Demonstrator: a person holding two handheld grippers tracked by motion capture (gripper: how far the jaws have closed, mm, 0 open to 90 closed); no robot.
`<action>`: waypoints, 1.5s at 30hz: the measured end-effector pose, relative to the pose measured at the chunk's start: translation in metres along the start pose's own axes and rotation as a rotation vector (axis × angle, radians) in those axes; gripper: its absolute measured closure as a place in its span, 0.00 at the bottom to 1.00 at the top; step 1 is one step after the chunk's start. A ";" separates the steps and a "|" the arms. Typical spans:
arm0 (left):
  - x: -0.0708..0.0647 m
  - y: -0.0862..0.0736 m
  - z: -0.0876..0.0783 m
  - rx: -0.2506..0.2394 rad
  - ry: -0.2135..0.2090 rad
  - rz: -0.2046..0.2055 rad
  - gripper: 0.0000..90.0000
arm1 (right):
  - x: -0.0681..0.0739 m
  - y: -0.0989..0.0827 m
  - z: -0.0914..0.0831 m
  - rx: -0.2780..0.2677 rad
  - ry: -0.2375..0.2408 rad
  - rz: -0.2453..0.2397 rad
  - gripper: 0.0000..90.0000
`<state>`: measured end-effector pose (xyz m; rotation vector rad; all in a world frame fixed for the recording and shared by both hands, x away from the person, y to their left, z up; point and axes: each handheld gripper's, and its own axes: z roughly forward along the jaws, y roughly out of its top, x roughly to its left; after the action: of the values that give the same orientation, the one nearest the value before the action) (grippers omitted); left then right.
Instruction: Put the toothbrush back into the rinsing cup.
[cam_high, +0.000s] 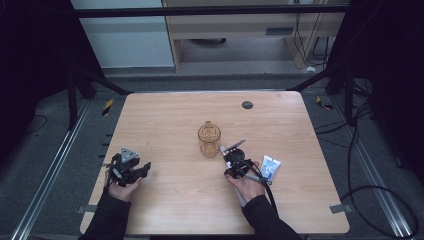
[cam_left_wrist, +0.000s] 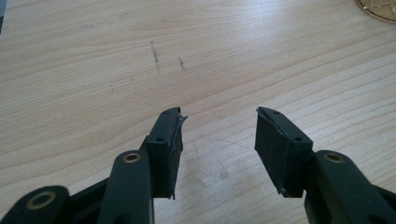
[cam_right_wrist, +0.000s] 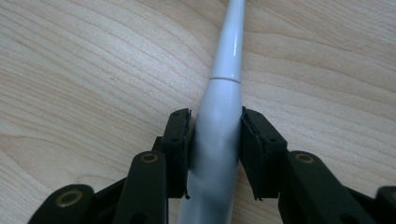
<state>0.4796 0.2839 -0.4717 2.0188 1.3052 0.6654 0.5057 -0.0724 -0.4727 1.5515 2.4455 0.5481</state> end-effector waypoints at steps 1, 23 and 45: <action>0.000 0.000 0.000 0.000 0.000 -0.001 0.56 | -0.001 0.000 0.000 0.000 -0.003 -0.002 0.72; 0.000 0.000 0.000 0.000 0.000 0.000 0.56 | -0.009 0.000 -0.005 0.006 -0.017 0.059 0.75; 0.000 0.000 0.000 -0.002 -0.001 0.000 0.57 | -0.014 -0.001 -0.047 -0.180 0.004 0.060 0.75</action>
<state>0.4797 0.2835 -0.4718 2.0175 1.3040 0.6654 0.4945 -0.0954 -0.4308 1.5551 2.2869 0.7603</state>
